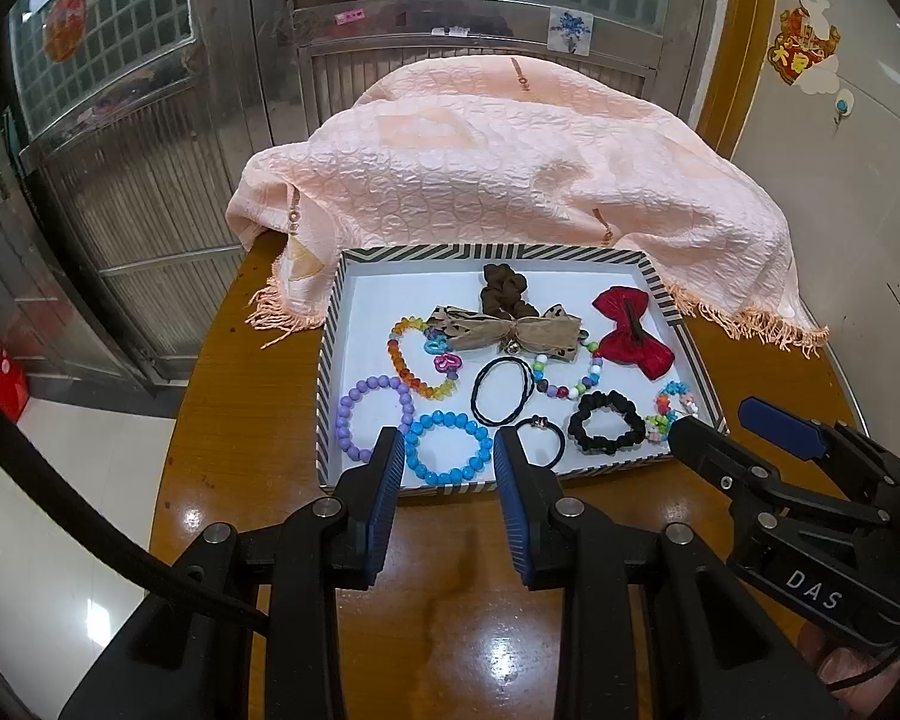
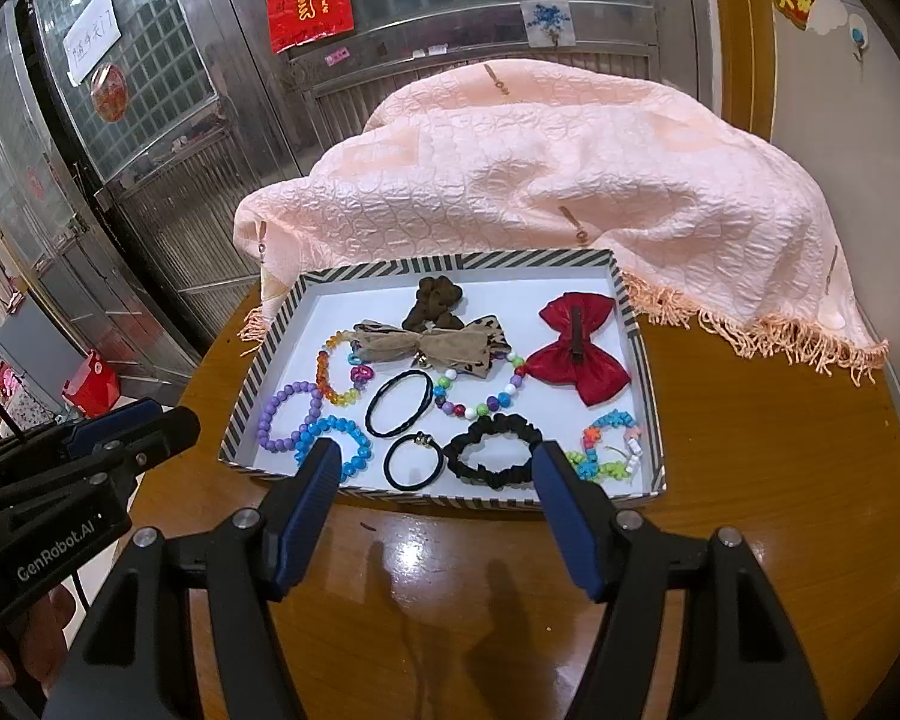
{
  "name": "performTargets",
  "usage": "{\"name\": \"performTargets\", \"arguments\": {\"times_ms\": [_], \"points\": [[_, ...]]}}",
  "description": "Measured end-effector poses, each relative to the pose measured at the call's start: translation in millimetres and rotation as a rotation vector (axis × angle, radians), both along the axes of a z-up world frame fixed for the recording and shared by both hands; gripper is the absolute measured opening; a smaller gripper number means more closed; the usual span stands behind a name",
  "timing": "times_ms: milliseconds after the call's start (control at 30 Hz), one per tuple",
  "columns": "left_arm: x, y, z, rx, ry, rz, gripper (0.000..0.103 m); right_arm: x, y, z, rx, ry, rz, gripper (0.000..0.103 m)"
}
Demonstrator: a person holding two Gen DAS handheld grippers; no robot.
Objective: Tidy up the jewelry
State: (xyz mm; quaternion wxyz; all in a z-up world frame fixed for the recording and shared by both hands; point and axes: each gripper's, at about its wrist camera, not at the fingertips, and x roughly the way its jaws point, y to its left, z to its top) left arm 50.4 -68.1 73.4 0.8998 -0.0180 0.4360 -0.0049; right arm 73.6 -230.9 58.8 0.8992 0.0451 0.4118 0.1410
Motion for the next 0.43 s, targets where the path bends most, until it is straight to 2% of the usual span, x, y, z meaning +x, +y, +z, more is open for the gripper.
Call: {"name": "performTargets", "arguments": {"times_ms": [433], "points": [[6.9, 6.4, -3.5, -0.019, -0.001, -0.001, 0.029, 5.5, 2.4, -3.4, 0.002, 0.008, 0.004, 0.07]]}}
